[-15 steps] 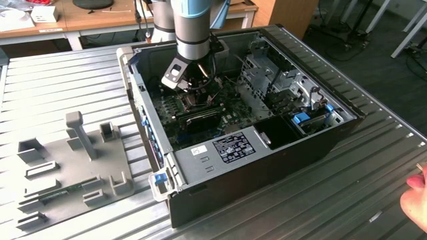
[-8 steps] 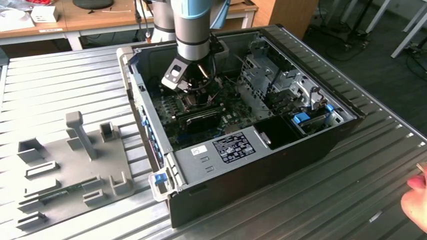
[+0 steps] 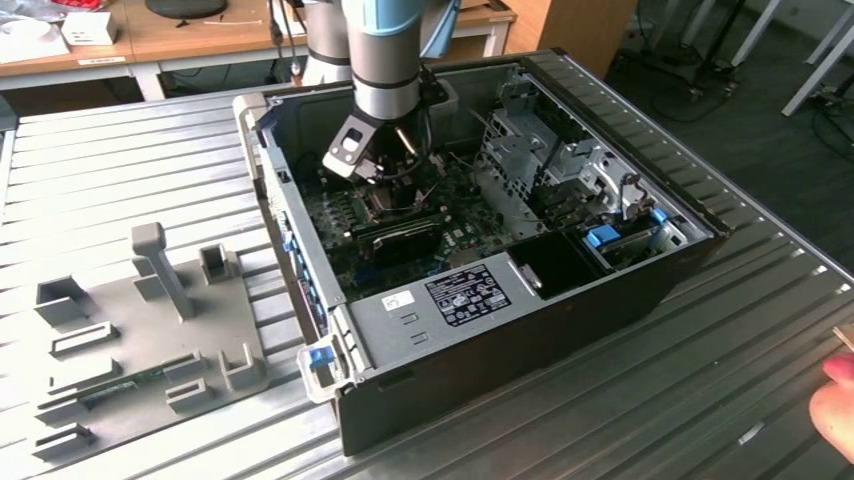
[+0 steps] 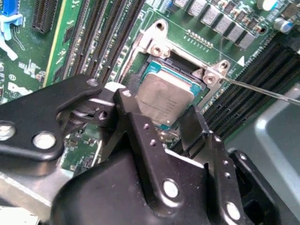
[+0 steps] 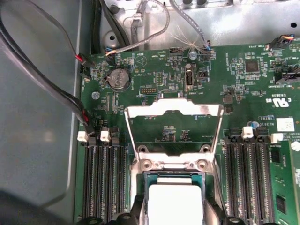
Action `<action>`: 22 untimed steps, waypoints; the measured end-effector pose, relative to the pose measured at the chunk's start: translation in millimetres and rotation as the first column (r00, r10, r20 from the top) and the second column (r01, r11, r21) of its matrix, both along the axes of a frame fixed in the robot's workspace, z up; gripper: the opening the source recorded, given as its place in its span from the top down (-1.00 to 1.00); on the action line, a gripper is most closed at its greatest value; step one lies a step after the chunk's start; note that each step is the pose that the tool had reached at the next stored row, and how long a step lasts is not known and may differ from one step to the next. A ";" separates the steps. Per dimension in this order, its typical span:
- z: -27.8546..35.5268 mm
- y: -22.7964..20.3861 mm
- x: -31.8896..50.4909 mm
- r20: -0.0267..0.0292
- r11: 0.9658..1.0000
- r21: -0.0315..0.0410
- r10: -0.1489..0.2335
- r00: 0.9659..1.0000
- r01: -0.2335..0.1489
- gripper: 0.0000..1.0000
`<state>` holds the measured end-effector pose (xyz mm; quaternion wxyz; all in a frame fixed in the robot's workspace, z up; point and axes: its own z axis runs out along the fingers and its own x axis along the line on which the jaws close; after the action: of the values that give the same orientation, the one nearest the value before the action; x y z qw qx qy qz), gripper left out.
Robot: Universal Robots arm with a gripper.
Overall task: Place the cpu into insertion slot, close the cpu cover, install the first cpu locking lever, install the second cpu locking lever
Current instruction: 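Place the cpu into insertion slot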
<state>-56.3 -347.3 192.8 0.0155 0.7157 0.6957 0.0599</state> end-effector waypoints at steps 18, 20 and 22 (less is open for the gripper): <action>18.5 0.0 0.0 0.000 1.000 0.000 0.000 1.000 0.000 -0.22; 18.6 0.0 0.0 0.000 1.000 0.000 0.000 1.000 0.000 -0.22; 18.6 0.0 0.6 -0.021 1.000 0.000 0.000 1.000 0.000 -0.22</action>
<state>-55.7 -347.2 211.4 0.0081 0.7162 0.6959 0.0525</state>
